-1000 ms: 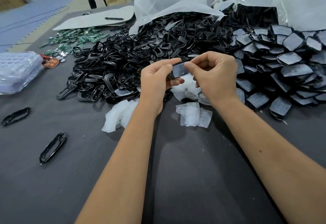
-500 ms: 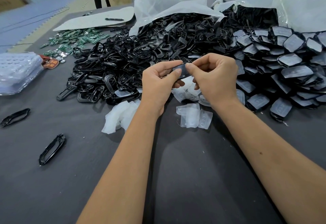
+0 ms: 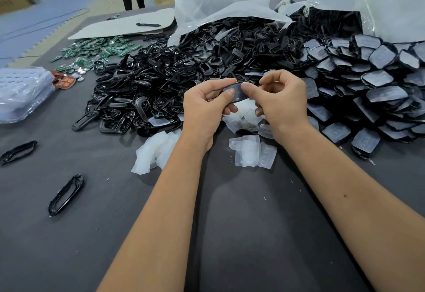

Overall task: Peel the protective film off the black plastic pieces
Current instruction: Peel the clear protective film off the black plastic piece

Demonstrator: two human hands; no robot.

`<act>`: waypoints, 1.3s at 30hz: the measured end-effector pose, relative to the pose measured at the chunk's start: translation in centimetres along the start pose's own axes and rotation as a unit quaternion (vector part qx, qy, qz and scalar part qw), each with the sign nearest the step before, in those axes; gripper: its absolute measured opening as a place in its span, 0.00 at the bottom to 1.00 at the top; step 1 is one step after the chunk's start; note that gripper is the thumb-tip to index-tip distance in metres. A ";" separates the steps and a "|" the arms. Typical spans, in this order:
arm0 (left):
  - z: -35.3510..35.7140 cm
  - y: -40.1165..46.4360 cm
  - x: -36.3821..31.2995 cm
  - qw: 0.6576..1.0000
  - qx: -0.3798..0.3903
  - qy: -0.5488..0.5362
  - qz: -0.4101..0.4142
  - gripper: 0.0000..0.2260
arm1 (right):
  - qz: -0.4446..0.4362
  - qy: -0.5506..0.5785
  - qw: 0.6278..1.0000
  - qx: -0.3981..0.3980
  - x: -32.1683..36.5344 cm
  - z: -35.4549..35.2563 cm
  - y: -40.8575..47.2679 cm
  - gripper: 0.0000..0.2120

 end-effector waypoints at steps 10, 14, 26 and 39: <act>-0.2 0.0 0.0 0.999 0.031 -0.024 -0.021 0.10 | 0.067 0.061 0.993 0.079 0.1 -0.1 0.2 0.04; -0.1 -0.1 0.1 1.000 0.025 -0.012 -0.012 0.09 | -0.020 -0.035 0.998 0.046 0.3 0.2 -0.1 0.05; -0.2 -0.2 0.0 1.000 0.014 0.014 -0.004 0.12 | -0.093 -0.113 0.988 0.049 0.3 0.3 -0.6 0.07; -0.4 -0.3 -0.4 0.995 0.051 -0.063 -0.057 0.14 | -0.072 -0.065 0.992 0.081 0.6 0.2 -0.4 0.07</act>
Point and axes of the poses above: each hand's wrist, its own y-axis towards the middle knuckle, its own z-axis out of the palm, x = y × z, the point moved 1 cm from there along y, towards the middle knuckle, and after that the axes turned 9 degrees about y, right-handed, at the moved point
